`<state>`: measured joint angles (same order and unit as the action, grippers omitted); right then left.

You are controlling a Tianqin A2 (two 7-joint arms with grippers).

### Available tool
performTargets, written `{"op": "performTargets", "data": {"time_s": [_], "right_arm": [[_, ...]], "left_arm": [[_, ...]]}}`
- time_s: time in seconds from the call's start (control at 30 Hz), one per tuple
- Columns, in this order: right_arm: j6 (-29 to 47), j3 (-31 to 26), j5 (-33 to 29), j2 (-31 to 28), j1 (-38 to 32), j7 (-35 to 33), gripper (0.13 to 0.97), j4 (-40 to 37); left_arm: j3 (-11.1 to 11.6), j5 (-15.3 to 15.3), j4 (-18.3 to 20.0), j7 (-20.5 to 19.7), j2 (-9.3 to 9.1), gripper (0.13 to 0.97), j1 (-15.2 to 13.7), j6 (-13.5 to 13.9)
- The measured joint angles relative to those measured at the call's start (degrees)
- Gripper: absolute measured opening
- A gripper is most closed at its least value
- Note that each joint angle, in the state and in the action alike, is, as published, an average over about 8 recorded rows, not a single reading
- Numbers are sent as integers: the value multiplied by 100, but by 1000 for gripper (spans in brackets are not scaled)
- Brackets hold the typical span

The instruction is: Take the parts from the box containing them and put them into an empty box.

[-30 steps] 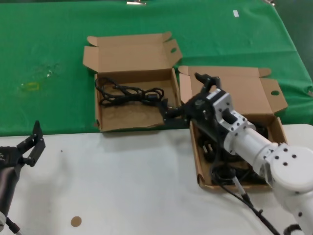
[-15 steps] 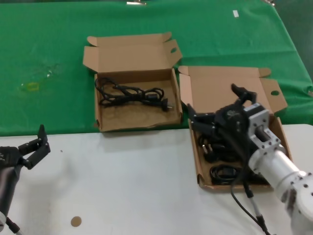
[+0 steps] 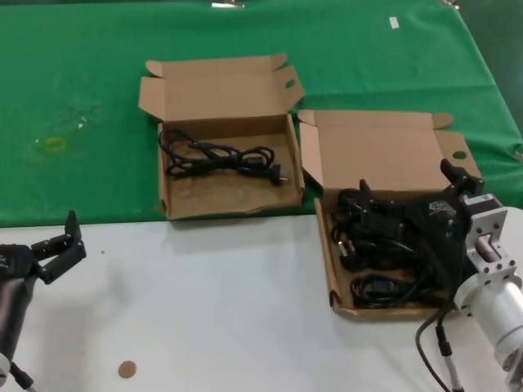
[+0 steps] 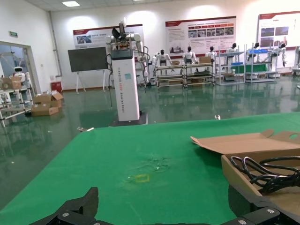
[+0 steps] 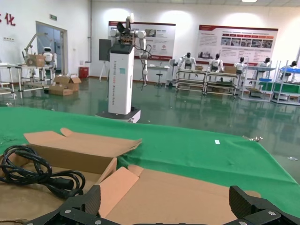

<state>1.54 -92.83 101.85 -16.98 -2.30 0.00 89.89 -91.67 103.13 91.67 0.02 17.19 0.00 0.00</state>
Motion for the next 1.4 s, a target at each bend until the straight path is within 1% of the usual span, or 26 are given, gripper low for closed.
{"op": "performTargets", "data": {"time_s": [0.2,1.4], "right_arm": [[-16,11,13,-2,23,0,966,18],[-16,12,13,-2,24,0,966,18]], "left_arm": [[0,0,0,-1,0,966,0,0],[0,0,0,-2,0,966,0,0]]}}
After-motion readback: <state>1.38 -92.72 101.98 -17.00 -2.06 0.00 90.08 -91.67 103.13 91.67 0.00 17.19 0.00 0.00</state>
